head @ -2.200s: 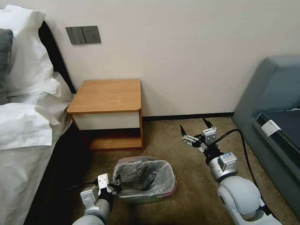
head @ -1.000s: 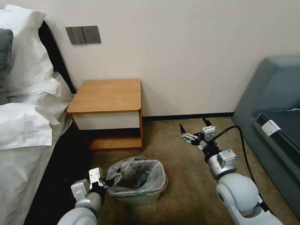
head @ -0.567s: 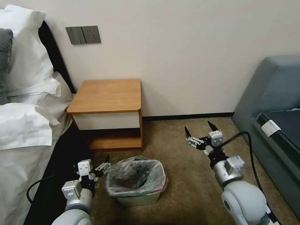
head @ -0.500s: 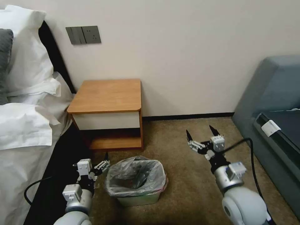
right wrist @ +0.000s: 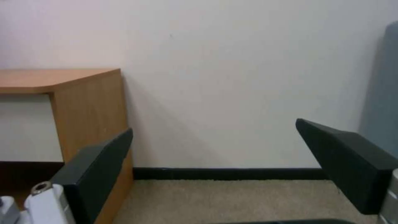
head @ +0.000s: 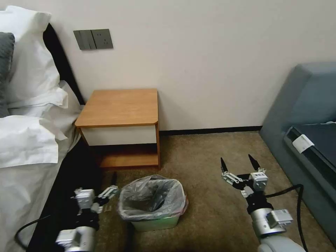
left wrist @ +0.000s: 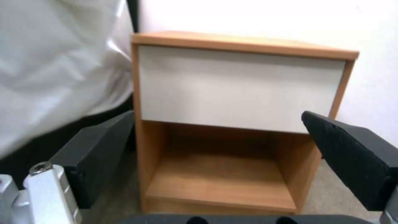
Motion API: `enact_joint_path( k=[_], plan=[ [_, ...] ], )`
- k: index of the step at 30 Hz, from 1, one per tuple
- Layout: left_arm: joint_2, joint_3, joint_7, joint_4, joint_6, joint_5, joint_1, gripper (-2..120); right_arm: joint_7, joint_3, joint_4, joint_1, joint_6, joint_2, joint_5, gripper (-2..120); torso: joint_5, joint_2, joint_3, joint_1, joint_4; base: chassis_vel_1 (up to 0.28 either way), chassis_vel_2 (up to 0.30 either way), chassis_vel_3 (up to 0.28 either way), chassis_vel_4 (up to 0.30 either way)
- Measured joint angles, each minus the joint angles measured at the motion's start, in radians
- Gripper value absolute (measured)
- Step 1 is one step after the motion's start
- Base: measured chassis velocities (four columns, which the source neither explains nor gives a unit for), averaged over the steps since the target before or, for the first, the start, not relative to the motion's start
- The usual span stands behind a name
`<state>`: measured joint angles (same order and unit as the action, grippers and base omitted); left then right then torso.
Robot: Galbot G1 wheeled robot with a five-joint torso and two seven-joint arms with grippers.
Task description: Pick up the garbage bag from the table and place it over the trash can.
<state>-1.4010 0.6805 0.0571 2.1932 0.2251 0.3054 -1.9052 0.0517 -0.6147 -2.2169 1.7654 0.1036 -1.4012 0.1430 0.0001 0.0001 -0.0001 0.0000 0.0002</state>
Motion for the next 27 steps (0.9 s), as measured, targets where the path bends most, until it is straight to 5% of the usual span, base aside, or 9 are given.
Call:
enact_joint_path(
  k=[11, 27],
  plan=[
    [-0.064, 0.001, -0.020, 0.122, -0.004, -0.020, -0.136, 100, 0.092, -0.074, -0.051, 0.149, 0.095, -0.092, 0.027, 100, 0.0000, 0.000, 0.000, 0.000, -0.0002, 0.000, 0.000, 0.000, 0.000],
    [-0.071, 0.010, 0.000, 0.156, 0.022, -0.035, -0.220, 100, 0.101, -0.046, -0.066, 0.222, 0.151, -0.138, 0.003, 100, -0.0002, 0.000, 0.000, 0.000, -0.0002, 0.000, 0.000, 0.000, 0.000]
  ],
)
